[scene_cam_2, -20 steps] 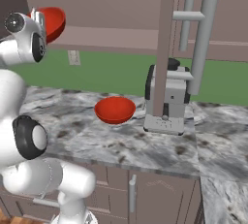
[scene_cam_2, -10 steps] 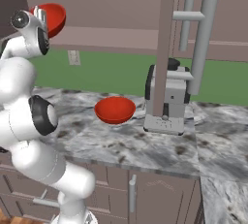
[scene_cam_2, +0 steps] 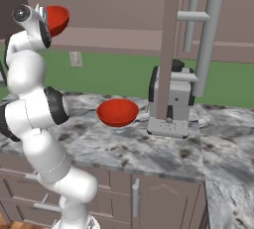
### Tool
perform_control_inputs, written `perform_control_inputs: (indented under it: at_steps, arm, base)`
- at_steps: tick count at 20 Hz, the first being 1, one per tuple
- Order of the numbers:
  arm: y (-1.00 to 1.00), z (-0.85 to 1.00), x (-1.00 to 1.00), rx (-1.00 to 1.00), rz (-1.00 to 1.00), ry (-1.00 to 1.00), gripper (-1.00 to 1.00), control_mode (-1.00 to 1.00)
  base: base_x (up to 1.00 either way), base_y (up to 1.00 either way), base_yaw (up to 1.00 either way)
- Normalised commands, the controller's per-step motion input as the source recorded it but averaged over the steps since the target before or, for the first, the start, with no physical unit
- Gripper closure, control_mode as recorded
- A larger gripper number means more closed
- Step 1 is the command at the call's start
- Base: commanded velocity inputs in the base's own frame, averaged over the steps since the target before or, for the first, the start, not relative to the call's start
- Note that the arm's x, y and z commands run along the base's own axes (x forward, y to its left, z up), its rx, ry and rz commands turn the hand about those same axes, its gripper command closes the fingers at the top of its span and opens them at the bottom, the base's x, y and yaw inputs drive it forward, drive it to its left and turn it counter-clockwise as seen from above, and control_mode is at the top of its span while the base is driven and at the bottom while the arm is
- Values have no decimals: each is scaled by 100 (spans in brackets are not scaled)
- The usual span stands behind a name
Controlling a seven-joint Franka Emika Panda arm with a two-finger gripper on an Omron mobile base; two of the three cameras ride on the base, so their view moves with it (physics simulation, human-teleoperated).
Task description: Open the cabinet. Pick the bowls from the counter and place them in the cabinet. Then close the cabinet.
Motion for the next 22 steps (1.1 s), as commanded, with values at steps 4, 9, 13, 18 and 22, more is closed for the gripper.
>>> perform_control_inputs:
  at_steps: [4, 9, 13, 18, 22]
  arm:
    - [21, 0, 0, 0, 0, 3, -100, -100]
    - [1, 0, 0, 0, 0, 0, -100, -100]
    - [0, 10, 0, 0, 0, -3, -100, -100]
    - [-7, 19, -11, 0, 0, -7, -100, -100]
    - [-76, 13, -64, 10, -11, 0, -100, -100]
  base:
    - [0, 0, 0]
    - [0, 0, 0]
    - [0, 0, 0]
    - [0, 0, 0]
    - [0, 0, 0]
